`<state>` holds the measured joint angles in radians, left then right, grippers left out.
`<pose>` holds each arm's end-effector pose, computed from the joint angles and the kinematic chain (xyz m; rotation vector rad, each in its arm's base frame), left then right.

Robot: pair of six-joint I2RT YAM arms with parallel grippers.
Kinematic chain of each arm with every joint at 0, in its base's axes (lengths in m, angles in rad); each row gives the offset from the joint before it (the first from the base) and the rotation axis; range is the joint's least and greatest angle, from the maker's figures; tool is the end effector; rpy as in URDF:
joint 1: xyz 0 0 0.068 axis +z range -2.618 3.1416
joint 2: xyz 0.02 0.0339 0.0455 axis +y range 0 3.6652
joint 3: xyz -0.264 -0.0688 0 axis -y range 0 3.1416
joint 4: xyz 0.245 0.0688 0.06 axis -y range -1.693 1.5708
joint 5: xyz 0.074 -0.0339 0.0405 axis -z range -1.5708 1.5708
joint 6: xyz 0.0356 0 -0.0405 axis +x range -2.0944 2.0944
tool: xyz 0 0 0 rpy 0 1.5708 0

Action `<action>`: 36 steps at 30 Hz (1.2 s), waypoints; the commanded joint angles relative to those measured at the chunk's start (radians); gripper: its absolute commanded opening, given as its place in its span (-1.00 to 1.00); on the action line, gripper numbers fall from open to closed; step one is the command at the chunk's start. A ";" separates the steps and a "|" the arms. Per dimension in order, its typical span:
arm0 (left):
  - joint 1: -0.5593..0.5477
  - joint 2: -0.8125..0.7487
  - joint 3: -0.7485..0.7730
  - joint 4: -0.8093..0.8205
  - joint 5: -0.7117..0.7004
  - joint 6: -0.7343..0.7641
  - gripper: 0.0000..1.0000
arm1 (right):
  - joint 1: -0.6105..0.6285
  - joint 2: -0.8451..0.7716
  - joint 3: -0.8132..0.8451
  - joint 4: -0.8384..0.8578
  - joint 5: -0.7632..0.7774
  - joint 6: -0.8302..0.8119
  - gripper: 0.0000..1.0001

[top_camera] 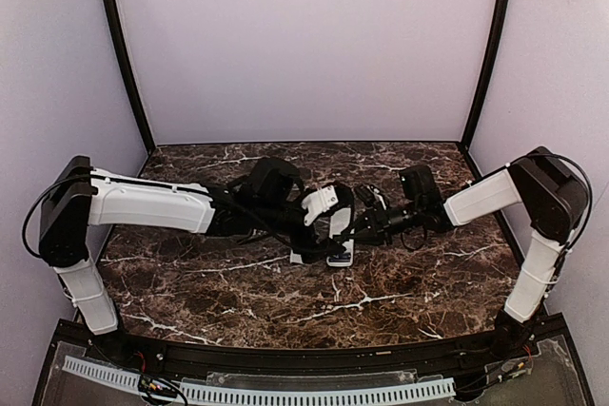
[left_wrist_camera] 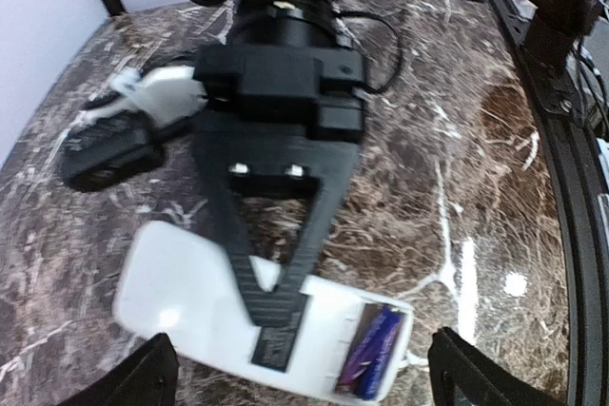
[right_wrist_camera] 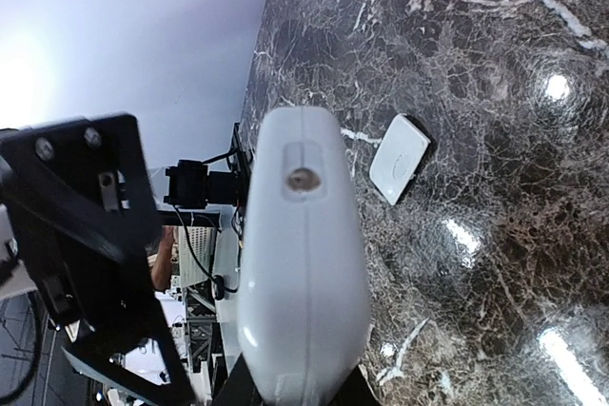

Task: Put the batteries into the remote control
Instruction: Place the battery in the battery compartment, then load the battery into the battery compartment.

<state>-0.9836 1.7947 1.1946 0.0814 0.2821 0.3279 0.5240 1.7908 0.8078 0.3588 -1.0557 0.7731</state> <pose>0.2182 -0.3457 0.2284 1.4412 1.5847 -0.6861 0.2769 0.1958 0.1470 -0.4046 2.4206 1.8201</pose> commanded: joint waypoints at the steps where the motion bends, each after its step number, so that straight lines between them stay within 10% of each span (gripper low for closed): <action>1: 0.015 -0.099 -0.009 0.009 -0.182 -0.196 0.95 | 0.005 0.017 0.005 0.039 -0.041 0.012 -1.00; 7: 0.042 -0.058 0.015 -0.106 -0.073 -0.436 0.97 | 0.002 0.011 0.013 0.054 -0.036 0.025 -1.00; 17: 0.112 -0.025 -0.103 0.185 0.200 -0.798 0.97 | 0.001 -0.007 0.024 0.072 -0.012 0.050 -1.00; 36: 0.077 0.061 -0.076 0.202 0.231 -0.869 0.63 | 0.001 -0.019 0.053 0.087 0.026 0.087 -1.00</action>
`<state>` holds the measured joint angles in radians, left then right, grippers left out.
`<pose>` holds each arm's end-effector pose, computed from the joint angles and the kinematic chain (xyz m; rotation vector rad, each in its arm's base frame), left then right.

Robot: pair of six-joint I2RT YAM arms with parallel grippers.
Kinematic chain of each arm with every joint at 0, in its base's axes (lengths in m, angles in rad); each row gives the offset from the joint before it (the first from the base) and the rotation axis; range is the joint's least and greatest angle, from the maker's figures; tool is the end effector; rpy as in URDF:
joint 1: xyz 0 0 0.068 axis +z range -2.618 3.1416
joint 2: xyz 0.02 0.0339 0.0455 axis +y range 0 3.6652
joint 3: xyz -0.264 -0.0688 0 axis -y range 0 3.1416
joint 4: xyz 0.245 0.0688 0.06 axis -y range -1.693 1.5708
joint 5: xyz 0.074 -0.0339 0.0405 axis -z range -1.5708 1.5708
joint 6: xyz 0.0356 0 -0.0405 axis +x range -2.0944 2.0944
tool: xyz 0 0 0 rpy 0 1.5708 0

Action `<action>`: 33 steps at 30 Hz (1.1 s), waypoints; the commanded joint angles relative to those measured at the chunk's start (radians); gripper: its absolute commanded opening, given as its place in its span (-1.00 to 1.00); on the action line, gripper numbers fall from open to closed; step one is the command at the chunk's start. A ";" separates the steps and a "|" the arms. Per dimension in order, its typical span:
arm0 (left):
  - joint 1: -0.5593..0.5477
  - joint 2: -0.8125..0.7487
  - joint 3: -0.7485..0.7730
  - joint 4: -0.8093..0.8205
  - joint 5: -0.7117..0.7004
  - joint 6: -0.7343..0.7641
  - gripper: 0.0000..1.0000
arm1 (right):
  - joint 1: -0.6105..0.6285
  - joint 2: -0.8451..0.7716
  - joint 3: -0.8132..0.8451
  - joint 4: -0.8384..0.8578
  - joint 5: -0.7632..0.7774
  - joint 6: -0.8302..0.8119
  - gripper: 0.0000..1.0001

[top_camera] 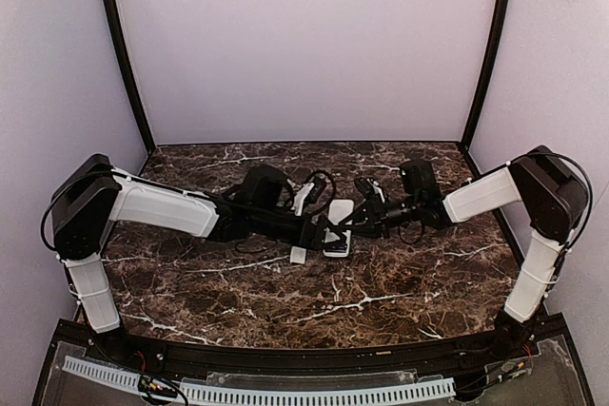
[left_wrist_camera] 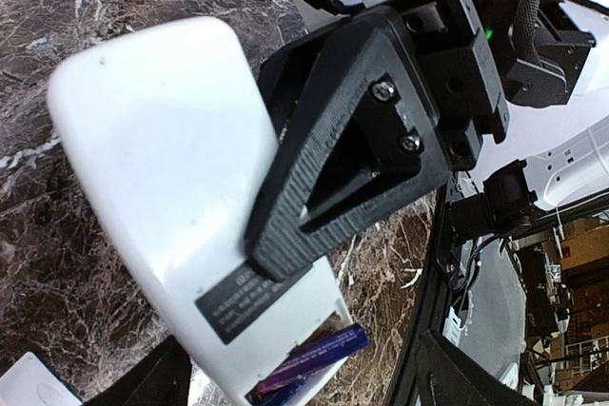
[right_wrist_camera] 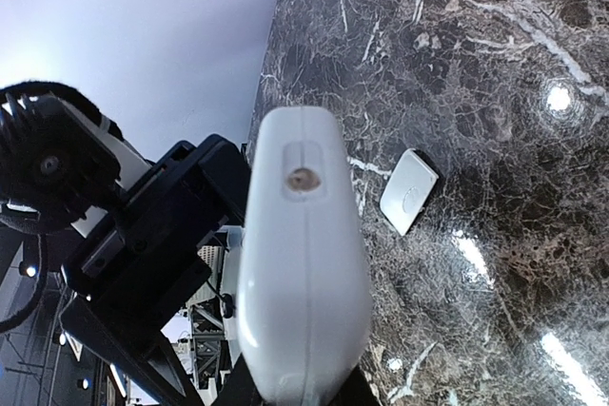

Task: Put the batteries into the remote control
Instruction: Load the battery into the battery compartment, then press the battery in the battery compartment.

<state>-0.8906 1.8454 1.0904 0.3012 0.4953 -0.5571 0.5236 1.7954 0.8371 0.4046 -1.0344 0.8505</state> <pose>0.2421 -0.3261 0.1972 0.7213 2.1518 -1.3524 0.2854 0.2001 0.1564 -0.3465 2.3958 1.8307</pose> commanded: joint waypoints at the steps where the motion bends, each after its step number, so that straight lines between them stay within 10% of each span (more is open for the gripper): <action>1: -0.017 0.012 0.031 -0.020 0.017 0.019 0.62 | 0.001 -0.024 0.023 0.039 0.007 0.010 -1.00; 21: -0.031 0.059 0.119 -0.118 -0.033 0.071 0.33 | 0.001 -0.025 0.016 0.053 0.002 0.016 -1.00; 33: -0.019 0.065 0.093 -0.082 -0.002 0.047 -0.27 | 0.000 -0.040 0.004 0.089 -0.024 0.028 -1.00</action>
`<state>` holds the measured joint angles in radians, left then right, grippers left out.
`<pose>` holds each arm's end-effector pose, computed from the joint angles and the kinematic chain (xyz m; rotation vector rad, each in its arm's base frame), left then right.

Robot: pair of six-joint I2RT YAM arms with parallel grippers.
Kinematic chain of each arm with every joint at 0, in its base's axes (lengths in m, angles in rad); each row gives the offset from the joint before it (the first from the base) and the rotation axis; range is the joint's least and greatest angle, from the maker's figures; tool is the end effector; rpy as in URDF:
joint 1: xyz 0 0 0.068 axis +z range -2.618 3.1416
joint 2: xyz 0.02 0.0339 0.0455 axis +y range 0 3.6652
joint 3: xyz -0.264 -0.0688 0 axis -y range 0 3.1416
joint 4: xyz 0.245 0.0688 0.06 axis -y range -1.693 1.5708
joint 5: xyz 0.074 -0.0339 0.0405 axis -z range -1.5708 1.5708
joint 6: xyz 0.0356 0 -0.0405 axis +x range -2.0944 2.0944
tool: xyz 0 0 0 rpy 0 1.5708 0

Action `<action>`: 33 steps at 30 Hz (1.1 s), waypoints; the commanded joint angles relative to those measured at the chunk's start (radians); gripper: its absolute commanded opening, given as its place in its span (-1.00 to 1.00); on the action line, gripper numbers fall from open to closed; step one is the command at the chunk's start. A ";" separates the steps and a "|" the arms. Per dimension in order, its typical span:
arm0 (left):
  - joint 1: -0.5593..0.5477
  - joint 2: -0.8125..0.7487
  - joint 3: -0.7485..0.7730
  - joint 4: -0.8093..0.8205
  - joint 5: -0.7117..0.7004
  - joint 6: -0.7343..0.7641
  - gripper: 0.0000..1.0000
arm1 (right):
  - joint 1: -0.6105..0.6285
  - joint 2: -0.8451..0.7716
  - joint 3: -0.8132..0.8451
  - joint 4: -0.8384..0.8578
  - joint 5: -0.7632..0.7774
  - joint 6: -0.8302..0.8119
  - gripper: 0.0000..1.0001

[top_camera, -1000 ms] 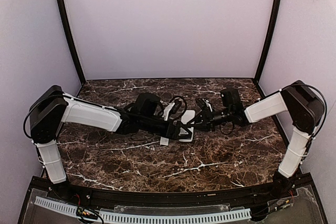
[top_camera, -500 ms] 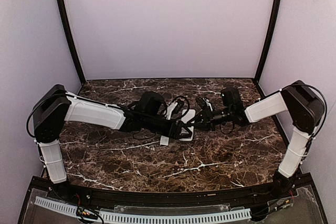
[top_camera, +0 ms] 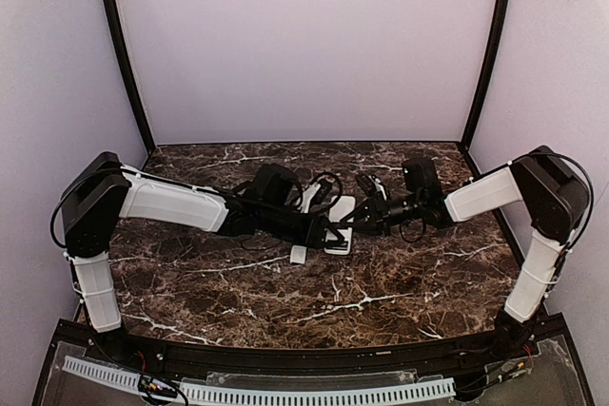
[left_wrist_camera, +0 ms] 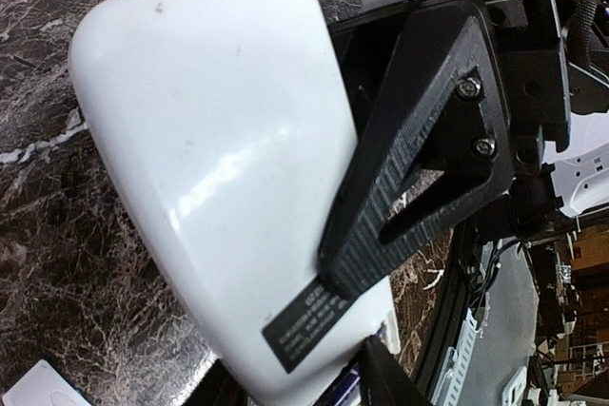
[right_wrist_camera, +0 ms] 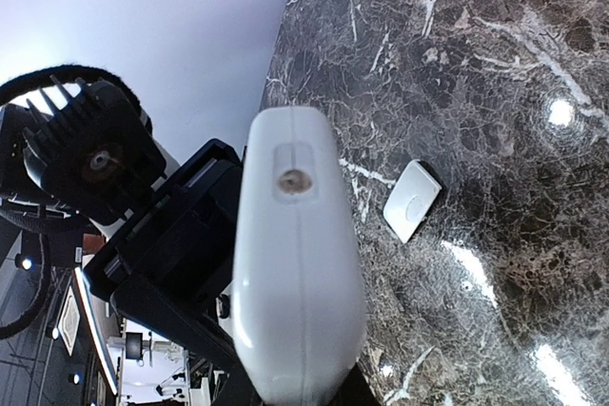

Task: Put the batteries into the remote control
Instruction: Press the battery in the battery compartment.

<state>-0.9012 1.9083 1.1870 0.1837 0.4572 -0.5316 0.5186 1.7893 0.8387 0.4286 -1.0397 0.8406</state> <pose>0.2496 -0.3406 0.1916 0.7295 2.2297 -1.2757 0.2872 0.1993 0.1608 -0.3768 2.3544 1.8305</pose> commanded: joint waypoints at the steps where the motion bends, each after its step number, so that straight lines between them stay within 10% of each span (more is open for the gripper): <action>1: -0.004 0.003 -0.012 0.044 0.043 0.009 -0.31 | 0.006 -0.037 -0.001 0.077 -0.022 0.044 -1.00; 7: 0.007 0.000 -0.026 0.075 0.074 0.019 -0.42 | 0.006 -0.041 -0.011 0.103 -0.036 0.055 -1.00; 19: 0.041 -0.079 -0.084 0.216 0.187 0.084 0.15 | -0.018 -0.075 -0.065 0.276 -0.074 0.103 -1.00; 33: 0.060 -0.055 -0.111 0.473 0.315 -0.077 -0.50 | -0.013 -0.089 -0.126 0.499 -0.096 0.202 -1.00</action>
<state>-0.8459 1.8828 1.0985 0.5297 0.7170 -0.5537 0.5049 1.7248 0.7296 0.8295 -1.1290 1.0084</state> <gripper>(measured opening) 0.310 0.148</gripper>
